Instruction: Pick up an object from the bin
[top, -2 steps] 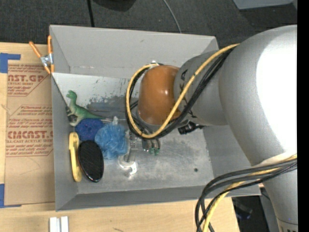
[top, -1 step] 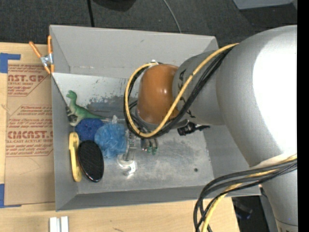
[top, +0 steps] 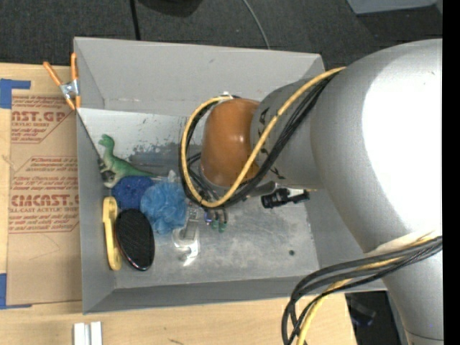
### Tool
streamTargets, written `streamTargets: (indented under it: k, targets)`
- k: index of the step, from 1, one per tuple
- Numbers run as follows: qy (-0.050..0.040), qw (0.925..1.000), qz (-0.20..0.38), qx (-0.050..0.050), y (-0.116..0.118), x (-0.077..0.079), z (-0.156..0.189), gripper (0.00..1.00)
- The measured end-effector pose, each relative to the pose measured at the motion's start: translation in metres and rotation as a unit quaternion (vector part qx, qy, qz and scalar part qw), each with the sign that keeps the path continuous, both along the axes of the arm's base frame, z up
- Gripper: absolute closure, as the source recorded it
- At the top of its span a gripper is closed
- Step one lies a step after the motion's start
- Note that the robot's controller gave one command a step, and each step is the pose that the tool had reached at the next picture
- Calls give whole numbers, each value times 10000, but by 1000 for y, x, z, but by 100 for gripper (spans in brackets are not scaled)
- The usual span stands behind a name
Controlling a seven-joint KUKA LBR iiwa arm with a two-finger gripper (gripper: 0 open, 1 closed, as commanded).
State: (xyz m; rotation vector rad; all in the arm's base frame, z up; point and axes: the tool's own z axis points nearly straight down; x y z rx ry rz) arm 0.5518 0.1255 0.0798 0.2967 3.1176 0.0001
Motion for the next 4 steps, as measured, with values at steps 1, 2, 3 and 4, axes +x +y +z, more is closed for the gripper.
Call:
streamTargets:
  k: [1, 2, 3, 4]
  targets:
    - [43, 9999, -107, -3, 56, 24, 29, 100]
    - [42, 9999, -108, -4, 56, 24, 29, 100]
    - [27, 9990, -450, 1, 53, 14, 28, 100]
    - [56, 9923, -1235, 4, 32, 14, 26, 100]
